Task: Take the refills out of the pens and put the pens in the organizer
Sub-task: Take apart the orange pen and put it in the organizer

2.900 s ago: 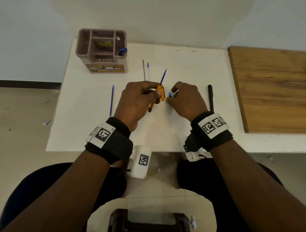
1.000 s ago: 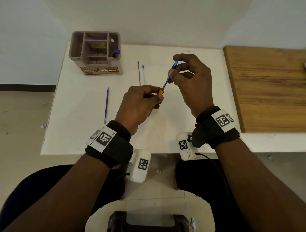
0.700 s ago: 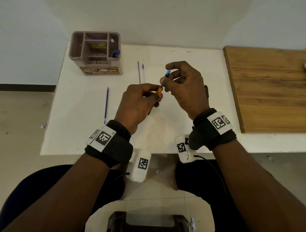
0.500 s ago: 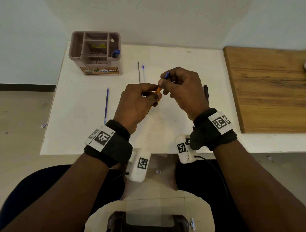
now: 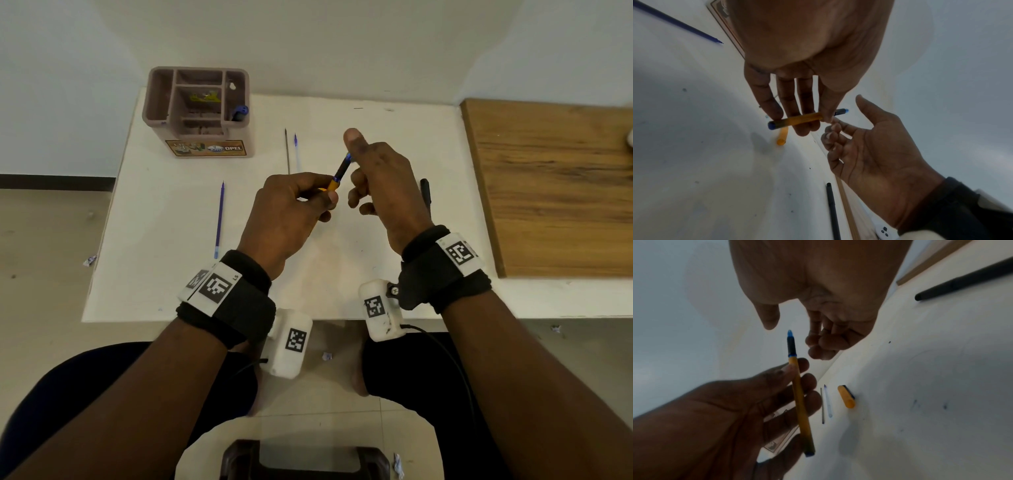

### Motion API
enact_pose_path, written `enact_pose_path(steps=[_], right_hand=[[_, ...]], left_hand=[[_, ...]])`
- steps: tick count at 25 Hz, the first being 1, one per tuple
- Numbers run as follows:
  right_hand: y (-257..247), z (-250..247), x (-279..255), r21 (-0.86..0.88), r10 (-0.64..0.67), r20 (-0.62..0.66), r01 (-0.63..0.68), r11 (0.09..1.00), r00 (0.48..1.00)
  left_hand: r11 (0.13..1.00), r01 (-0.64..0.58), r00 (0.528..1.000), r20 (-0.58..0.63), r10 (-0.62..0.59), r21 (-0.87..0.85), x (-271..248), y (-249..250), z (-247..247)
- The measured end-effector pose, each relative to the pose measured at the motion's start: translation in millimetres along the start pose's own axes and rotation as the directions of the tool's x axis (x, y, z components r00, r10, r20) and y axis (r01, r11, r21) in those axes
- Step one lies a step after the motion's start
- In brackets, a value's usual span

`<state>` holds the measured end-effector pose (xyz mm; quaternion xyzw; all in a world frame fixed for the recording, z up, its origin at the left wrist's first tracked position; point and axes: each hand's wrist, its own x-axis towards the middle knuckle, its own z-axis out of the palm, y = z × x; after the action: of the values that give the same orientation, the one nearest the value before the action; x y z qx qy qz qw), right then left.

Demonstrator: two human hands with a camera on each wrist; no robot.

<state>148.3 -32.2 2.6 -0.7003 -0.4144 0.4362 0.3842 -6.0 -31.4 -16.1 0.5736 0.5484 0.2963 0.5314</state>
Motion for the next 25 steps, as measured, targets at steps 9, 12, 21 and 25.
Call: enact_pose_path(steps=[9, 12, 21, 25], right_hand=[[2.9, -1.0, 1.2, -0.016, -0.161, -0.02, 0.16, 0.987, 0.987], [0.7, 1.8, 0.3, 0.017, -0.099, -0.032, 0.1, 0.995, 0.995], [4.9, -1.1, 2.7, -0.012, -0.184, -0.051, 0.183, 0.983, 0.982], [2.0, 0.0, 0.9, 0.069, -0.114, -0.033, 0.116, 0.991, 0.993]], left_hand=[[1.0, -0.012, 1.0, 0.008, 0.012, -0.002, -2.7, 2.6, -2.3], [1.0, 0.009, 1.0, 0.01, -0.009, -0.012, -2.4, 3.1, -1.8], [1.0, 0.004, 1.0, 0.005, -0.004, -0.01, -1.1, 1.2, -3.2], [1.0, 0.012, 1.0, 0.012, -0.012, -0.015, -1.1, 1.4, -1.5]])
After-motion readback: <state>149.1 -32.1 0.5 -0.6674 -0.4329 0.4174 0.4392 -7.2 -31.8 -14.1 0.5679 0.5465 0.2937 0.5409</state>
